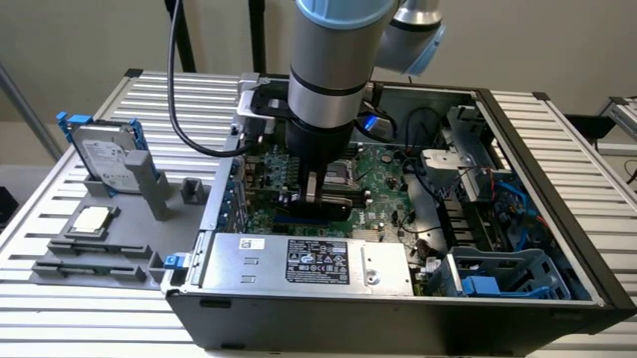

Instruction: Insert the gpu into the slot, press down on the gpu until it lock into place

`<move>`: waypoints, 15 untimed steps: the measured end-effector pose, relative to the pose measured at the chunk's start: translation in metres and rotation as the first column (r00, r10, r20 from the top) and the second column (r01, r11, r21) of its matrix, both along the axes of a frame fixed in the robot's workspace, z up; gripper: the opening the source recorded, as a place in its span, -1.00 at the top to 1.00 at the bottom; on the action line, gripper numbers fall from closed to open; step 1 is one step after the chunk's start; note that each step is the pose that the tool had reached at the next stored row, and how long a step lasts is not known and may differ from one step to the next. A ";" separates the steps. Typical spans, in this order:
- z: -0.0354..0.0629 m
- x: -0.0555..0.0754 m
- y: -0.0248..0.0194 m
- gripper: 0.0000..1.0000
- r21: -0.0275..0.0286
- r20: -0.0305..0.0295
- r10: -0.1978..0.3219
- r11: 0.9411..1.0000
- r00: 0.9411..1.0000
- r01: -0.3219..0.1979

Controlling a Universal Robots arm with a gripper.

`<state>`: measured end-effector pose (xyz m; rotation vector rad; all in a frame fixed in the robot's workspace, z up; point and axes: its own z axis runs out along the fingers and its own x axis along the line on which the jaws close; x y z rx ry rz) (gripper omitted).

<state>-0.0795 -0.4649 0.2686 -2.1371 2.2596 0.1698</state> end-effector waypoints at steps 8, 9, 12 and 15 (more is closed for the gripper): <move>-0.0011 0.000 0.0020 0.47 0.000 0.000 0.023 1.000 1.000 -0.023; -0.0012 0.000 0.0020 0.47 0.000 0.000 0.023 1.000 1.000 -0.023; -0.0017 0.000 0.0021 0.47 0.000 0.000 0.023 1.000 1.000 -0.023; -0.0026 -0.001 0.0021 0.47 0.000 0.000 0.023 1.000 1.000 -0.023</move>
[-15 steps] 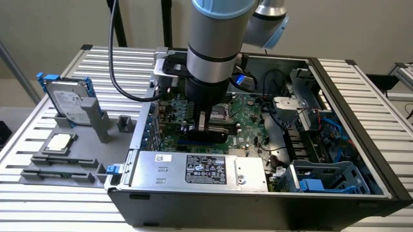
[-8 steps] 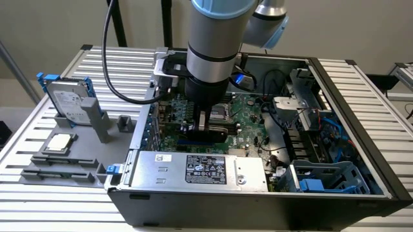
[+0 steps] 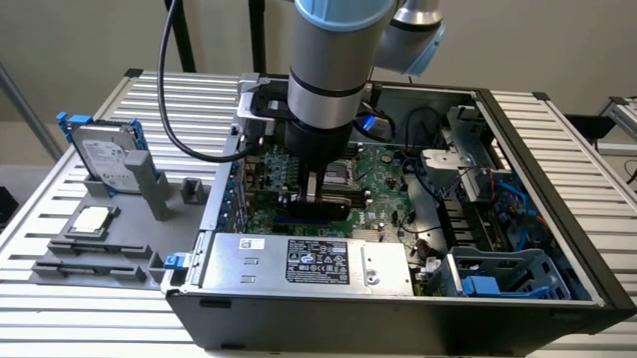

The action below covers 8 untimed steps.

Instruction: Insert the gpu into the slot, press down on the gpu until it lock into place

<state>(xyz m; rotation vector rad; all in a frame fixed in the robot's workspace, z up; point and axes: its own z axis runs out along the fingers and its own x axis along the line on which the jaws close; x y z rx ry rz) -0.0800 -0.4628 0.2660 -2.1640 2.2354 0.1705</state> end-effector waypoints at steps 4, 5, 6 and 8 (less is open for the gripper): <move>-0.0009 0.000 0.0000 0.47 0.000 0.000 0.000 1.000 1.000 0.000; -0.0011 0.000 0.0000 0.47 0.000 -0.001 0.000 1.000 1.000 0.000; -0.0012 0.000 0.0001 0.47 0.000 -0.001 0.000 1.000 1.000 0.000; -0.0015 0.000 0.0001 0.47 0.000 -0.001 0.000 1.000 1.000 0.000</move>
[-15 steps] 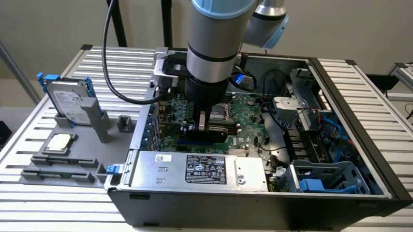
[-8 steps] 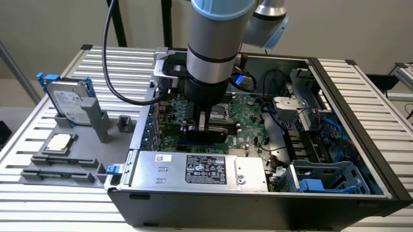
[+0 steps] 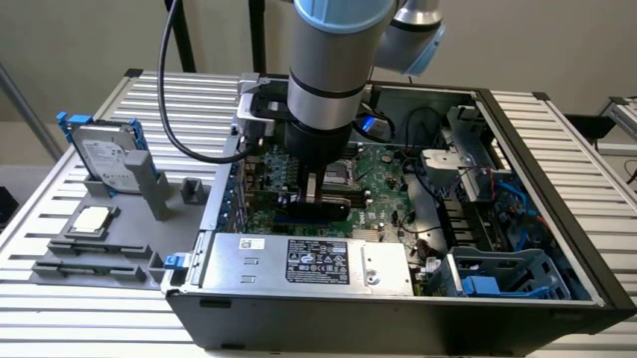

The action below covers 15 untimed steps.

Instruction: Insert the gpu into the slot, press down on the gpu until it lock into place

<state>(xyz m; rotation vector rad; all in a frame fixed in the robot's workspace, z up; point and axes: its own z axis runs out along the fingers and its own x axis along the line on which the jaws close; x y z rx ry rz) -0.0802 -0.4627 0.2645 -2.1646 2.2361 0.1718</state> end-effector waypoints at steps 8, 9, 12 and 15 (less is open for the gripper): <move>-0.0012 -0.001 0.0001 0.47 0.000 -0.004 0.000 1.000 1.000 0.000; -0.0012 -0.001 0.0001 0.47 0.000 -0.004 0.000 1.000 1.000 0.000; -0.0012 0.000 0.0001 0.47 0.000 -0.005 0.000 1.000 1.000 0.000; -0.0015 0.000 0.0006 0.47 0.001 -0.005 0.001 1.000 1.000 -0.001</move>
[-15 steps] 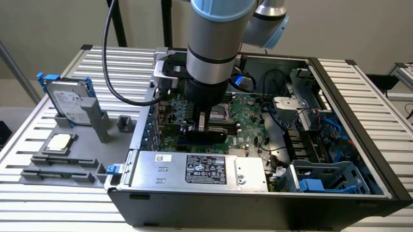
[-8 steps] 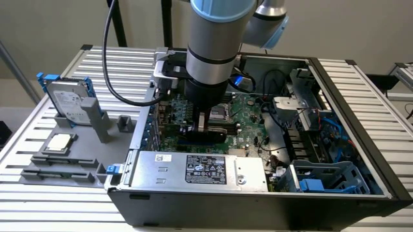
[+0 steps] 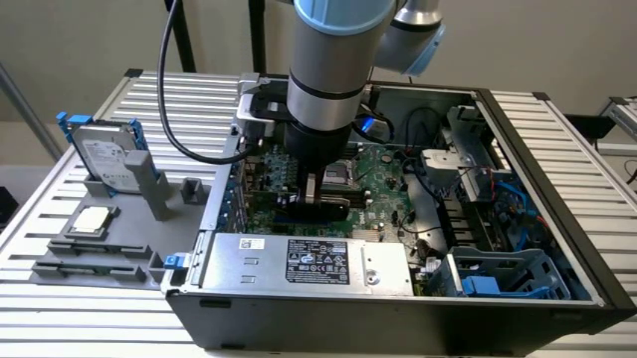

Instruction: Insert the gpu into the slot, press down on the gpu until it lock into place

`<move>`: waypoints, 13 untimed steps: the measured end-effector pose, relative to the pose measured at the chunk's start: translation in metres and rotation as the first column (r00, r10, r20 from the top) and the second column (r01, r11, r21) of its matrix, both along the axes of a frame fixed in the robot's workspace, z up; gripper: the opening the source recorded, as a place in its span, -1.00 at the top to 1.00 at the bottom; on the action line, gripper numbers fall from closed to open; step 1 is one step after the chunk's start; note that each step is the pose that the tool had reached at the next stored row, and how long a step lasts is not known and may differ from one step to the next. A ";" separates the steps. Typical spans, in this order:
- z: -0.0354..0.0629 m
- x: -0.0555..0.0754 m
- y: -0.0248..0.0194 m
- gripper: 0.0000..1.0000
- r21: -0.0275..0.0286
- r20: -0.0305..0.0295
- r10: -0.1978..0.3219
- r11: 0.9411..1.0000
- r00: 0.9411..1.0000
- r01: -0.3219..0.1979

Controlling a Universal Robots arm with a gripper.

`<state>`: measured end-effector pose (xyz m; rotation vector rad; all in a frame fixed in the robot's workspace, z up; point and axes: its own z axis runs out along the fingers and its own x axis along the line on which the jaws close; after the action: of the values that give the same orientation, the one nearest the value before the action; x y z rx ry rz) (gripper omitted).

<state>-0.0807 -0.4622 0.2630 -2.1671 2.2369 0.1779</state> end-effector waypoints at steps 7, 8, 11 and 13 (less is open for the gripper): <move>0.0003 0.000 0.0011 0.47 -0.001 -0.001 0.006 1.000 1.000 -0.006; 0.0002 0.000 0.0011 0.47 -0.001 -0.002 0.007 1.000 1.000 -0.007; -0.0001 0.000 0.0012 0.47 -0.001 -0.005 0.009 1.000 1.000 -0.009; -0.0009 0.000 0.0012 0.47 -0.001 -0.008 0.011 1.000 1.000 -0.011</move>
<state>-0.0807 -0.4610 0.2621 -2.1829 2.2303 0.1862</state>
